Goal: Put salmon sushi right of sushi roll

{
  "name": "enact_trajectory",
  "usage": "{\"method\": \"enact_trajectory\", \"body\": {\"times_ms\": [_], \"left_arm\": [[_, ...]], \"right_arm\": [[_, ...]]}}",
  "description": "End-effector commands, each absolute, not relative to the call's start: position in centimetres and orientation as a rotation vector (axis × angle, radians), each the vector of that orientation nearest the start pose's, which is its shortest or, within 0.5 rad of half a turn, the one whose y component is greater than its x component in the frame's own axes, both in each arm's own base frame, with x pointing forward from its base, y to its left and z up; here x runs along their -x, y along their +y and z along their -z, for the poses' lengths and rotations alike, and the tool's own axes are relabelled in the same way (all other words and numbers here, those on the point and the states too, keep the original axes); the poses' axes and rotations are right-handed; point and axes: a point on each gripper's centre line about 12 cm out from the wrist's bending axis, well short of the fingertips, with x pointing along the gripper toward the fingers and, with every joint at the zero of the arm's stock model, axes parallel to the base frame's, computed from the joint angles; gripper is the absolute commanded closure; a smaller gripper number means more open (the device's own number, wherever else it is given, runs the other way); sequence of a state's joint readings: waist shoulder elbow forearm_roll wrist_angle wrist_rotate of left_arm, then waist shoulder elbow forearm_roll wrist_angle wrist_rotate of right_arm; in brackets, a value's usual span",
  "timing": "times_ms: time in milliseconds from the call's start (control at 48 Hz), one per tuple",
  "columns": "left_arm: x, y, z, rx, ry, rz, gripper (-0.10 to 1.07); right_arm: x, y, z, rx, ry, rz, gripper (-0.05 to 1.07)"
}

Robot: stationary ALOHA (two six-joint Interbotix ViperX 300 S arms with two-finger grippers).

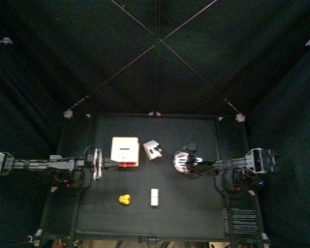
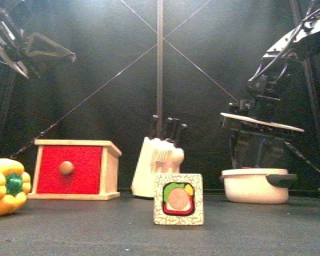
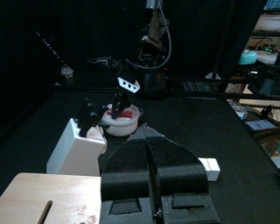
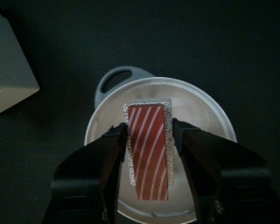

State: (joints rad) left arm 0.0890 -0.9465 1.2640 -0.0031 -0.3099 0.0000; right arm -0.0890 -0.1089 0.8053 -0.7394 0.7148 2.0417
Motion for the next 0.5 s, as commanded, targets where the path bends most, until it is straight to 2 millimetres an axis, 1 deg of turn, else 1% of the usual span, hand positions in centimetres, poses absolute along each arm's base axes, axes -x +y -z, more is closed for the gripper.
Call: {"method": "enact_trajectory", "body": {"times_ms": [0,104,188,333,479], "left_arm": [[-19.6,1.8,-26.1,0.001,-0.003,-0.091,1.00],[-19.6,1.8,-26.1,0.003,-0.003,-0.091,1.00],[-19.5,1.8,-26.0,0.003,-0.002,-0.091,1.00],[-19.6,1.8,-26.1,0.003,-0.003,-0.091,1.00],[-19.6,1.8,-26.1,0.003,-0.003,-0.091,1.00]], "right_arm": [[-28.5,-7.8,-15.2,-1.000,0.626,1.216,0.34],[-28.5,-7.8,-16.0,-1.017,0.602,1.201,0.34],[-28.8,-7.5,-17.3,-1.041,0.568,1.170,0.34],[-29.0,-6.6,-19.2,-1.045,0.535,1.112,0.34],[-28.7,-5.3,-20.3,-1.045,0.529,1.078,0.34]]}}
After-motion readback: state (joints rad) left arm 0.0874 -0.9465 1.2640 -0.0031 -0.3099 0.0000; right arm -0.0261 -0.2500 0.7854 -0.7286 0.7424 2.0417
